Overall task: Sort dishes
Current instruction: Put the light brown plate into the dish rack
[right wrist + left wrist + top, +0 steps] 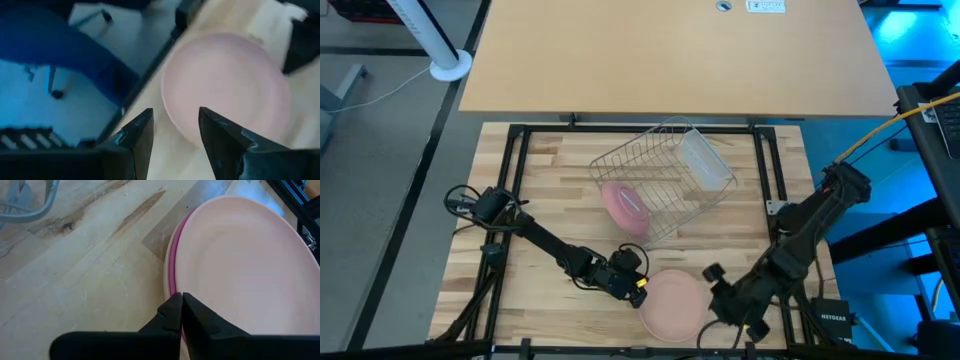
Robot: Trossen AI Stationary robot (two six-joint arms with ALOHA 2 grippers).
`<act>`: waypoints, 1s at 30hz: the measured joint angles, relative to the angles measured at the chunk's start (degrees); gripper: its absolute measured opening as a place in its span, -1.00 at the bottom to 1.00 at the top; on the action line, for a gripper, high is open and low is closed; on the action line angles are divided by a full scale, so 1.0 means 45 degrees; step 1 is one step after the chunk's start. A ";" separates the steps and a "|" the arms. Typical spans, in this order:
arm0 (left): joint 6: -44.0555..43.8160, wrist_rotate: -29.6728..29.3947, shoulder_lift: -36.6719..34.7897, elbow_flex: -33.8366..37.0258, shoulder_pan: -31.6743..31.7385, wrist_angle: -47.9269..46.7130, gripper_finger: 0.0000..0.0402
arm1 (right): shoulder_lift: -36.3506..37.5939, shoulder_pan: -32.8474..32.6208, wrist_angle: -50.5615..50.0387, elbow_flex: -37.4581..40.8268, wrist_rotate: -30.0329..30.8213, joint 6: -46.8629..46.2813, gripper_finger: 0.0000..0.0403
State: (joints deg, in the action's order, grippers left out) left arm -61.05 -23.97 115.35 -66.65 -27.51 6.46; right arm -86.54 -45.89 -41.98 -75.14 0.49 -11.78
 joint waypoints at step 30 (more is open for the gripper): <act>-0.0109 0.0049 -0.0004 0.0000 -0.0063 0.0039 -0.99 | -0.3916 0.0034 0.2117 0.1465 -0.1252 0.0009 -0.25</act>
State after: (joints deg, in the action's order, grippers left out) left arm -61.54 -23.75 115.33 -66.65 -27.79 6.63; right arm -104.16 -45.74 -32.46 -68.55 -5.15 -11.74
